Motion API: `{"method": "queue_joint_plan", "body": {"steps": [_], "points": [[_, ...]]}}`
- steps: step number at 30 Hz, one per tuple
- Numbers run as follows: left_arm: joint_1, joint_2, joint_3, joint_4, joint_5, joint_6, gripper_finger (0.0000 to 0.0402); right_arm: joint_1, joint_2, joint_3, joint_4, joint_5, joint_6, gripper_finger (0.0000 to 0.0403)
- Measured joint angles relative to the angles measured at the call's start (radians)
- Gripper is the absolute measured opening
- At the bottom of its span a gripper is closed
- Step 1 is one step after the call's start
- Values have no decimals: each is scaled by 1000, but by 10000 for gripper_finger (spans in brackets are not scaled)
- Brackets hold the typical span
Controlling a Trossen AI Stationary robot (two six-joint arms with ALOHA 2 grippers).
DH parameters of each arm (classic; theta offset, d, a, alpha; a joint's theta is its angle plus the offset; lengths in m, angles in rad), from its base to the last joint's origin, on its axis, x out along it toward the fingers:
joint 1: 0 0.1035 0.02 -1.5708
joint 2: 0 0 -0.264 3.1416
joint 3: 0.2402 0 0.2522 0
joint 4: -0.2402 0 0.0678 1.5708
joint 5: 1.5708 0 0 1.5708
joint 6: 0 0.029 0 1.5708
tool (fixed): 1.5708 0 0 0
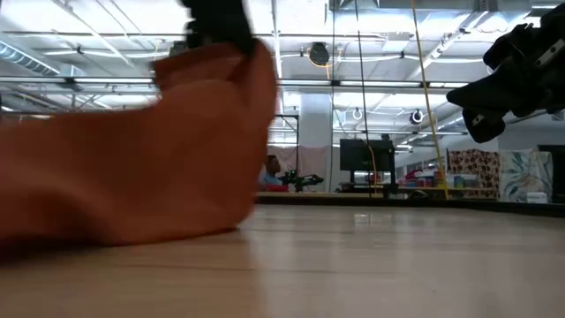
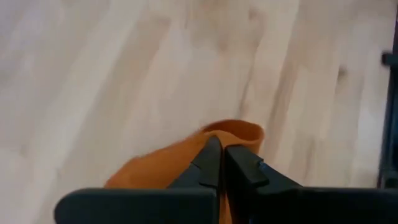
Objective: Roll towel
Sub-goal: Roll the brown towel
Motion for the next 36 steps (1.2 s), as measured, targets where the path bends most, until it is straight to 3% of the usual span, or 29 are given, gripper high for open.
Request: {"method": "queue_joint_plan", "body": {"steps": [7,17,27,36], "points": [[109,193,232,-3,24,174,12,7,18,0,-6,-12,32,43],[153,385,475,-2,69,264,12,109,103,0,-2,13,43,128],[152,409,508,5,71,260,12,145,116,0,10,52,-24,174],[150,409,508,132,70,258,12,182,116,0,40,49,-51,185]]}}
